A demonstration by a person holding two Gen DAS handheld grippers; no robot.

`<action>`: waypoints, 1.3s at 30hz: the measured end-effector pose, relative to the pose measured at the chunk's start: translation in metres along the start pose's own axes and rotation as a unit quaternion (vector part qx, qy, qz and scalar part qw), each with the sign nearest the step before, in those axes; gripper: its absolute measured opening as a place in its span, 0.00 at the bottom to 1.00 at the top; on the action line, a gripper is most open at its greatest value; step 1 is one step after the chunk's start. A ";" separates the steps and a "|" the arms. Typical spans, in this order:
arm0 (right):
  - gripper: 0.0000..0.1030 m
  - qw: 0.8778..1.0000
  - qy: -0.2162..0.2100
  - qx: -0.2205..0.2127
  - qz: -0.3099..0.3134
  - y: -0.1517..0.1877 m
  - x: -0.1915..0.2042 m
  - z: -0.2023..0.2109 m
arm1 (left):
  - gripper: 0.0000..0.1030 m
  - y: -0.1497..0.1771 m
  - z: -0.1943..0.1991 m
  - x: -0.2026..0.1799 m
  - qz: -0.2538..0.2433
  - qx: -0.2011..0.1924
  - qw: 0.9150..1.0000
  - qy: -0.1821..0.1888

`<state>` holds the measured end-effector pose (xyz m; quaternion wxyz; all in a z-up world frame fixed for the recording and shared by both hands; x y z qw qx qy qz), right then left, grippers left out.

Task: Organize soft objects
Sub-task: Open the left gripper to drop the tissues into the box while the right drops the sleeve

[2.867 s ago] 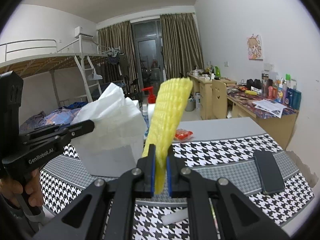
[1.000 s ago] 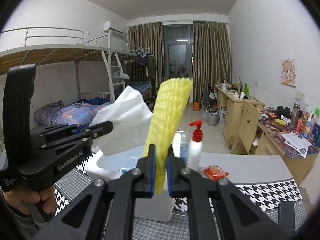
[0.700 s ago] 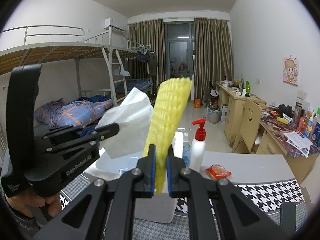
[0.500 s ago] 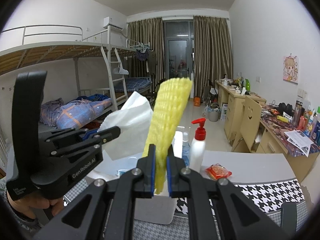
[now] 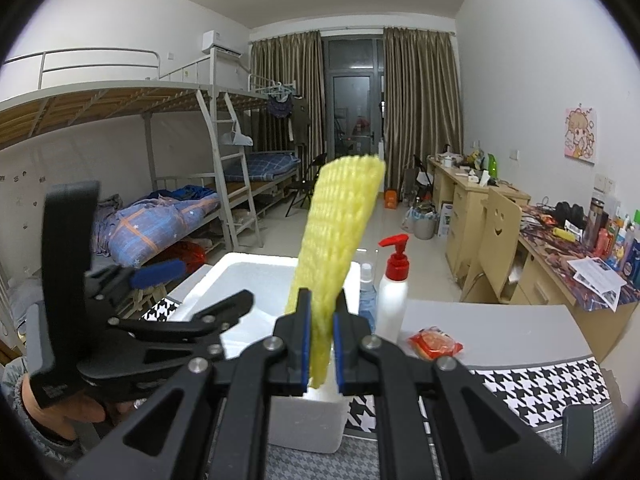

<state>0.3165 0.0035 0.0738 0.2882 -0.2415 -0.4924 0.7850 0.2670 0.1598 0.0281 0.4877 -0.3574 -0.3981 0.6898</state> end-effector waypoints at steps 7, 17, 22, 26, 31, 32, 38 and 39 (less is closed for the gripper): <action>0.12 1.000 -0.005 0.002 0.002 -0.002 0.003 -0.003 | 0.99 -0.005 0.018 0.010 0.011 -0.024 0.999 -0.018; 0.12 1.000 -0.017 0.008 0.008 -0.004 0.008 -0.010 | 0.99 -0.002 0.033 0.024 0.022 -0.029 0.999 -0.032; 0.12 1.000 -0.022 0.012 0.004 -0.005 0.009 -0.013 | 0.99 0.000 0.036 0.028 0.024 -0.030 0.999 -0.033; 0.12 1.000 -0.025 0.018 0.002 -0.005 0.010 -0.019 | 0.99 0.001 0.041 0.035 0.025 -0.036 0.998 -0.037; 0.12 0.999 -0.029 0.032 0.002 -0.004 0.015 -0.029 | 0.99 0.005 0.046 0.044 0.030 -0.038 0.998 -0.040; 0.12 0.999 -0.029 0.035 0.002 -0.004 0.017 -0.031 | 0.99 0.007 0.046 0.046 0.032 -0.038 0.998 -0.041; 0.12 0.998 -0.034 0.055 0.003 -0.002 0.023 -0.045 | 0.99 0.011 0.043 0.053 0.039 -0.034 0.998 -0.044; 0.12 0.998 -0.033 0.057 0.003 -0.001 0.023 -0.046 | 0.99 0.012 0.044 0.053 0.042 -0.032 0.998 -0.044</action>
Point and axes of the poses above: each gripper's, at about its wrist camera, not at the fingertips, and z roughly against the way its jaws point, x to its left, y to its underside, the point moved 7 cm from there along -z, roughly the way its jaws point, and after that the axes turned 6 degrees about z, right-handed, at the moved point
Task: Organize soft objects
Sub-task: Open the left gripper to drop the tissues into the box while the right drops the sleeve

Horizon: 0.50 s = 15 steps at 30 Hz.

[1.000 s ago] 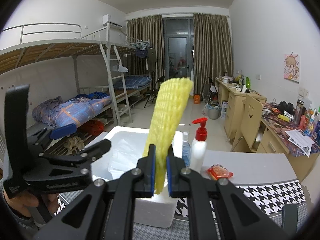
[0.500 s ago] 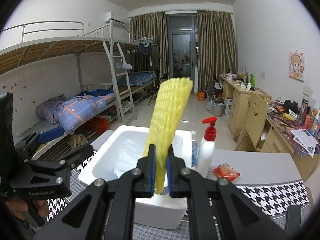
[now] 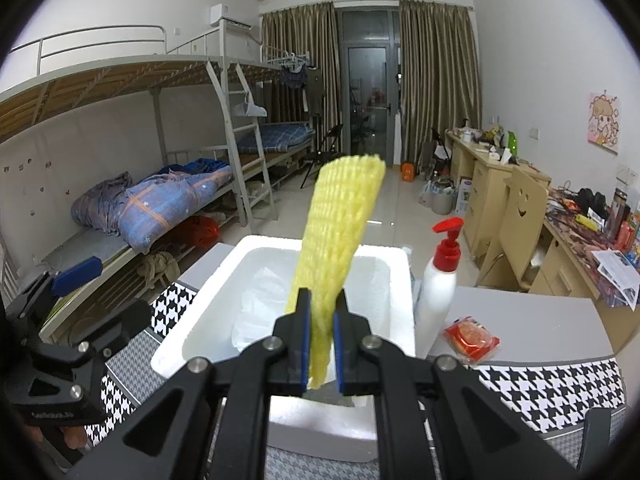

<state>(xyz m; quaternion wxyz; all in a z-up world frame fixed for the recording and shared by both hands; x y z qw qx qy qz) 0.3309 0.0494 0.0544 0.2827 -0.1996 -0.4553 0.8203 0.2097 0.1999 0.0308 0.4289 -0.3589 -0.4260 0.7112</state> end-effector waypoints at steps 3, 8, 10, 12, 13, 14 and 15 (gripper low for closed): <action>0.12 1.000 -0.001 0.008 0.001 0.000 0.001 -0.005 | 0.99 0.002 -0.001 0.003 0.004 0.003 1.000 -0.001; 0.12 1.000 0.002 0.015 -0.006 0.001 -0.002 -0.012 | 0.99 0.003 0.000 0.005 0.006 0.002 1.000 -0.001; 0.15 1.000 0.006 0.020 -0.005 0.002 -0.003 -0.015 | 0.99 0.003 0.000 0.005 0.005 0.004 1.000 0.000; 0.32 1.000 0.007 0.027 -0.007 0.002 -0.002 -0.017 | 0.99 0.003 -0.001 0.006 0.006 0.004 1.000 0.001; 0.48 0.999 0.008 0.030 -0.009 0.002 -0.003 -0.018 | 0.99 0.003 -0.001 0.006 0.006 0.005 1.000 0.001; 0.57 0.999 0.009 0.029 -0.012 0.002 -0.004 -0.018 | 0.99 0.003 -0.001 0.007 0.006 0.006 1.000 0.002; 0.58 0.999 0.011 0.027 -0.013 0.002 -0.004 -0.018 | 0.99 0.004 -0.001 0.006 0.005 0.006 1.000 0.001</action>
Point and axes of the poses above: each gripper's, at about its wrist camera, not at the fingertips, and z roughly against the way its jaws point, x to its left, y to its underside, the point moved 7 cm from there along -z, roughly the way its jaws point, and after that the axes turned 6 degrees about z, right-handed, at the moved point
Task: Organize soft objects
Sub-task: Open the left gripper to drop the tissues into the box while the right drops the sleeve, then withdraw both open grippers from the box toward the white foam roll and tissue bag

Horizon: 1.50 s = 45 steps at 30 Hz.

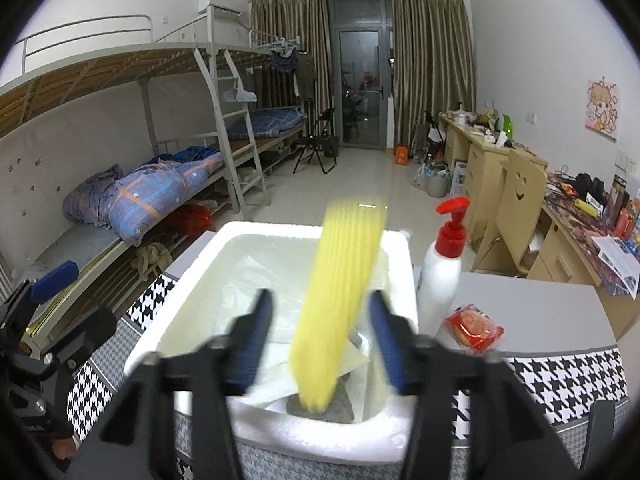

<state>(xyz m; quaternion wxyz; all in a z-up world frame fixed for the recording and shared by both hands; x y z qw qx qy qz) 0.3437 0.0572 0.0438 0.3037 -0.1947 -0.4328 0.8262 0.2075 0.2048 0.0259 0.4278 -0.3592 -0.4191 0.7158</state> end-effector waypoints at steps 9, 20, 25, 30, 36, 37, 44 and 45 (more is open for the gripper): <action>0.59 1.000 0.009 -0.017 0.007 -0.003 0.000 0.013 | 0.99 -0.001 0.000 -0.001 -0.002 0.003 1.000 0.002; 0.75 0.998 0.023 -0.065 0.002 -0.011 -0.007 0.049 | 0.99 -0.006 0.012 -0.011 -0.010 -0.005 1.000 0.011; 0.89 0.995 0.043 -0.086 0.009 -0.009 -0.005 0.065 | 0.99 -0.007 0.019 -0.020 -0.015 -0.012 1.000 0.016; 0.91 0.994 0.045 -0.095 0.013 -0.004 -0.001 0.076 | 0.99 -0.007 0.027 -0.028 -0.019 -0.018 0.999 0.022; 0.91 0.993 0.047 -0.107 0.017 0.003 -0.002 0.091 | 0.99 -0.005 0.036 -0.040 -0.027 -0.023 0.999 0.030; 0.91 0.993 0.047 -0.107 0.016 0.005 -0.002 0.094 | 0.99 -0.004 0.038 -0.042 -0.030 -0.025 0.999 0.031; 0.91 0.992 0.052 -0.112 0.012 0.016 -0.006 0.107 | 0.99 0.000 0.047 -0.049 -0.029 -0.029 0.999 0.035; 0.91 0.992 0.053 -0.112 0.011 0.018 -0.005 0.109 | 0.99 0.000 0.048 -0.049 -0.030 -0.030 0.999 0.031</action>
Point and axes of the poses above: each gripper's, at about its wrist camera, not at the fingertips, and z roughly against the way its jaws point, x to its left, y to its underside, the point moved 7 cm from there along -z, roughly the way its jaws point, and after that the axes turned 6 degrees about z, right-handed, at the moved point
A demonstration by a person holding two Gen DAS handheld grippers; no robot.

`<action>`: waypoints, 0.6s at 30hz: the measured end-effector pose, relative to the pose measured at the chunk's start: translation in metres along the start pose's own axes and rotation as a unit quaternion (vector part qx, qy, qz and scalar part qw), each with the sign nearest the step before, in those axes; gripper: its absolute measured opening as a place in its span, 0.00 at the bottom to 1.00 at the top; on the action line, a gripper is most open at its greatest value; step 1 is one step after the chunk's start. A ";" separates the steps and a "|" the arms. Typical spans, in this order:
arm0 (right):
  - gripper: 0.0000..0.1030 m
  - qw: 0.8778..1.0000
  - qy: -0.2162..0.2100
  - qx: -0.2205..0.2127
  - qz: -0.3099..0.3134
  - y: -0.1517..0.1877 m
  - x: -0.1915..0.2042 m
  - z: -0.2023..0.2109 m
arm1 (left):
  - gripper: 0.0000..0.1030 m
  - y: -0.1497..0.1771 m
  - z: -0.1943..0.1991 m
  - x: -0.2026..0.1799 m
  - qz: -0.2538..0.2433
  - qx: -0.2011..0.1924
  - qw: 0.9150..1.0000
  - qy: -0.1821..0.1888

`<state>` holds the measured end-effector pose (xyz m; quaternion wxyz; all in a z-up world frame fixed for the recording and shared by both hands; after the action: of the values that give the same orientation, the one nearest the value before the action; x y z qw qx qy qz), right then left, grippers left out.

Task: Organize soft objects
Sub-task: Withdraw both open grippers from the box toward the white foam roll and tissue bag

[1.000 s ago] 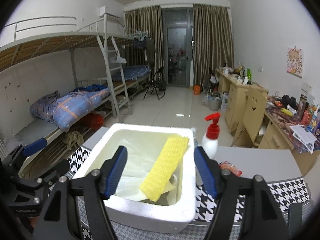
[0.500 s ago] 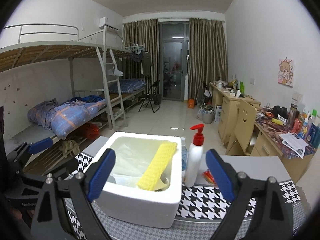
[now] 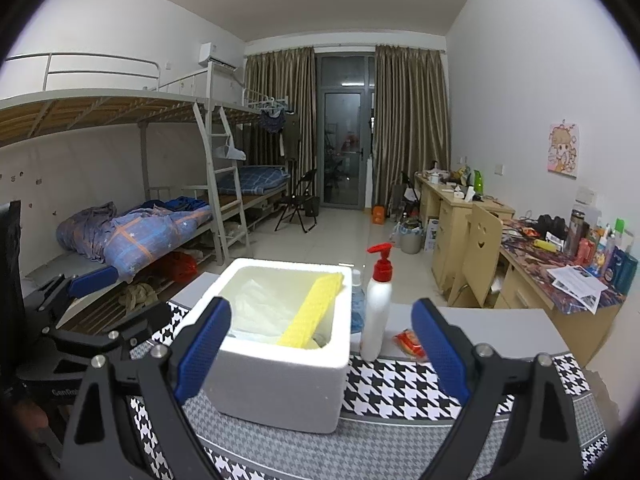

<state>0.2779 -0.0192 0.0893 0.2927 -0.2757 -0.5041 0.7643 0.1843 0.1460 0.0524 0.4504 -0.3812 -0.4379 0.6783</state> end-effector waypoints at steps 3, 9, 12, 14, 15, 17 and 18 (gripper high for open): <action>0.91 1.000 0.003 -0.002 0.000 0.004 0.000 0.007 | 0.99 0.002 0.003 -0.003 0.000 -0.006 1.000 -0.008; 0.91 1.000 0.016 -0.007 -0.004 0.013 -0.004 0.021 | 0.99 0.007 0.012 -0.013 -0.009 -0.017 1.000 0.000; 0.91 1.000 0.019 -0.011 -0.010 0.019 -0.008 0.031 | 0.99 0.007 0.015 -0.020 -0.013 -0.018 1.000 0.007; 0.91 1.000 0.023 -0.014 -0.012 0.021 -0.009 0.035 | 0.99 0.010 0.016 -0.025 -0.017 -0.011 1.000 0.023; 0.91 0.999 0.026 -0.016 -0.013 0.024 -0.010 0.039 | 0.99 0.011 0.017 -0.027 -0.019 -0.011 0.999 0.027; 0.91 0.999 0.029 -0.015 -0.014 0.027 -0.010 0.043 | 0.99 0.013 0.019 -0.032 -0.025 -0.013 0.999 0.027; 0.91 0.999 0.030 -0.015 -0.014 0.030 -0.011 0.045 | 0.99 0.014 0.019 -0.033 -0.027 -0.015 0.999 0.025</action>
<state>0.2482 -0.0640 0.0783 0.3147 -0.2958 -0.5103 0.7437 0.1729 0.1072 0.0498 0.4738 -0.3926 -0.4468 0.6495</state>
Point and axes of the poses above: each gripper's, at about its wrist camera, not at the fingertips, and z roughly against the way its jaws point, x to its left, y to its underside, the point moved 7 cm from there along -z, roughly the way its jaws point, and after that the axes turned 6 degrees about z, right-handed, at the moved point
